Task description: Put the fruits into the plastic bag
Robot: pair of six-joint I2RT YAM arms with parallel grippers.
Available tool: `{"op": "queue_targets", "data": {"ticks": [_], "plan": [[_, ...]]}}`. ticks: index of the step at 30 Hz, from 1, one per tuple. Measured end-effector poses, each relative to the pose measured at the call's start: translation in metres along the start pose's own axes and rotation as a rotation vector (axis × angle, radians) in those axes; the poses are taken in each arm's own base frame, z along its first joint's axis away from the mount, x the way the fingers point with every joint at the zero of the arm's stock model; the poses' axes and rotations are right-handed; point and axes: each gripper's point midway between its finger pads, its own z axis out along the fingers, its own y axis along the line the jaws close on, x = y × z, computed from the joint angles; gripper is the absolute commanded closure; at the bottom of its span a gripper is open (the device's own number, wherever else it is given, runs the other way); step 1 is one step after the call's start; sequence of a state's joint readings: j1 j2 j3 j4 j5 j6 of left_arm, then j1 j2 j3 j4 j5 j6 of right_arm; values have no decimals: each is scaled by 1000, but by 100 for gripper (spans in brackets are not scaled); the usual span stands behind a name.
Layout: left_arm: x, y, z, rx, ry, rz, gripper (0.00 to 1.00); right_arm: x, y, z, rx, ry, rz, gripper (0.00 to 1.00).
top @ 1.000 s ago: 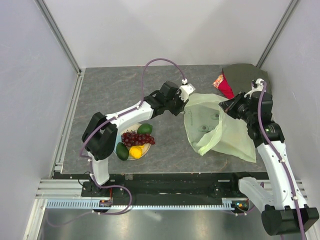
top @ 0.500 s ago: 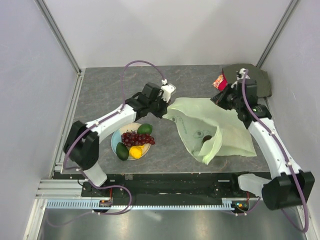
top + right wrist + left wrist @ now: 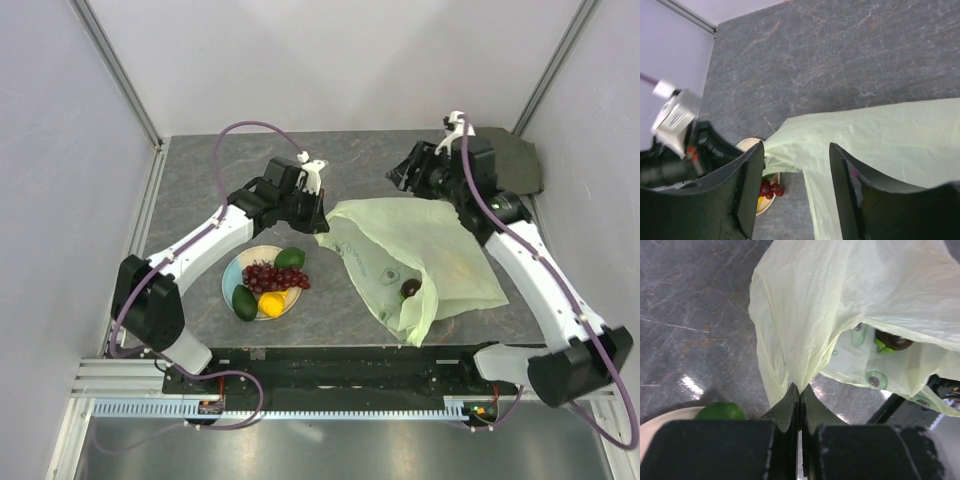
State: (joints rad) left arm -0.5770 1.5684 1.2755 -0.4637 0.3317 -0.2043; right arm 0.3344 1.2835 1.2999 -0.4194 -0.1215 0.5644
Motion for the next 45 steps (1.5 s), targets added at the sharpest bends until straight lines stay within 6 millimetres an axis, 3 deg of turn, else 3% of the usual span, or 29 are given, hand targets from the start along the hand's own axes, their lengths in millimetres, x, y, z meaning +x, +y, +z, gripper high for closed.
{"op": "queue_targets", "data": {"ticks": [2, 4, 5, 9, 14, 18, 28, 39, 42, 45], "plan": [[-6, -1, 3, 9, 1, -46, 98, -6, 6, -26, -10, -31, -9, 32], [-14, 2, 7, 7, -3, -79, 98, -8, 9, -53, -21, -59, -14, 20], [-18, 5, 10, 3, -7, -95, 98, -5, 10, -67, -26, -68, -14, 18], [-35, 16, 20, -11, -22, -140, 98, 34, -10, -106, 6, -16, -14, 13], [-40, 27, 27, -25, -21, -171, 98, 89, -37, -127, 74, 146, -22, 11], [-38, 34, 30, -27, -11, -190, 98, 108, -41, -137, 65, 231, -58, 19], [-37, 41, 31, -33, -8, -202, 98, 129, -48, -130, 57, 355, -132, 26], [-38, 44, 30, -38, -11, -214, 98, 156, -33, -115, 20, 453, -265, 32], [-38, 45, 30, -40, -10, -218, 98, 169, -32, -106, 53, 488, -327, 39], [-37, 48, 30, -44, -7, -224, 99, 178, -42, -95, 145, 509, -382, 53]]}}
